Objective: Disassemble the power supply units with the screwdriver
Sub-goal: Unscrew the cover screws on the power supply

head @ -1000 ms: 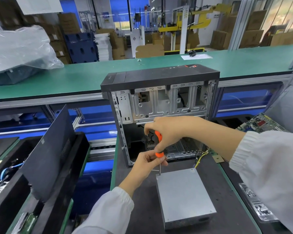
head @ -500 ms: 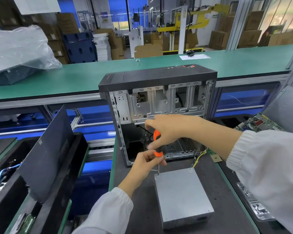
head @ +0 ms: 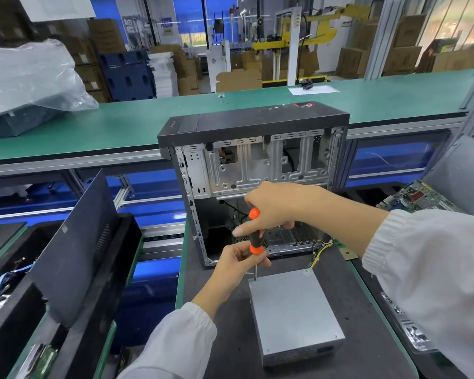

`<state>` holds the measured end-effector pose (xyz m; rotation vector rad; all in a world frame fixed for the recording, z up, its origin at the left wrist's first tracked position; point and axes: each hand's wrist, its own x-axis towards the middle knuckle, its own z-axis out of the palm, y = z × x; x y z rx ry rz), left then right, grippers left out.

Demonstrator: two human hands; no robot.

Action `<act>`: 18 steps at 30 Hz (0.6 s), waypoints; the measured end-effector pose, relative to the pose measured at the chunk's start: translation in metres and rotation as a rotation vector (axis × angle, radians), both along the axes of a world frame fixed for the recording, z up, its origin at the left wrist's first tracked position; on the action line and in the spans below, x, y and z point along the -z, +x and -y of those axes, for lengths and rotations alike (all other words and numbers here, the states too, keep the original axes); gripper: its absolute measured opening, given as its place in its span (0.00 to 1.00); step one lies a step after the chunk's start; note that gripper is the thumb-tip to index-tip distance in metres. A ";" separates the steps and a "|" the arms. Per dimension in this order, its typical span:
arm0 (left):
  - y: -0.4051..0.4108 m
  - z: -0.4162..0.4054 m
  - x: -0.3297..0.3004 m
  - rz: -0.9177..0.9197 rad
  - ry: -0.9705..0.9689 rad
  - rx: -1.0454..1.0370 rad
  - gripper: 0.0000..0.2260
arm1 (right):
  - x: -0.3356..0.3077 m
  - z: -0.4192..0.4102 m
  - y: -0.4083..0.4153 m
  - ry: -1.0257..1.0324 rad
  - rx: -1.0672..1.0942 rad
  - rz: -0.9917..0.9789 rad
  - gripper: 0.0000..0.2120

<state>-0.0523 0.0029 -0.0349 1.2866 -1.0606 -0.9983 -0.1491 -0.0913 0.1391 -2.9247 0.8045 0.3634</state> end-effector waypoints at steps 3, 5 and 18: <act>0.001 0.000 -0.001 -0.003 0.001 0.009 0.05 | 0.005 -0.001 0.002 -0.002 -0.038 -0.031 0.22; 0.000 0.001 -0.001 0.001 0.000 0.007 0.05 | -0.002 -0.002 0.001 0.068 -0.110 -0.102 0.11; 0.001 0.001 -0.003 -0.009 -0.008 0.013 0.06 | -0.004 -0.010 0.004 -0.031 -0.032 -0.074 0.11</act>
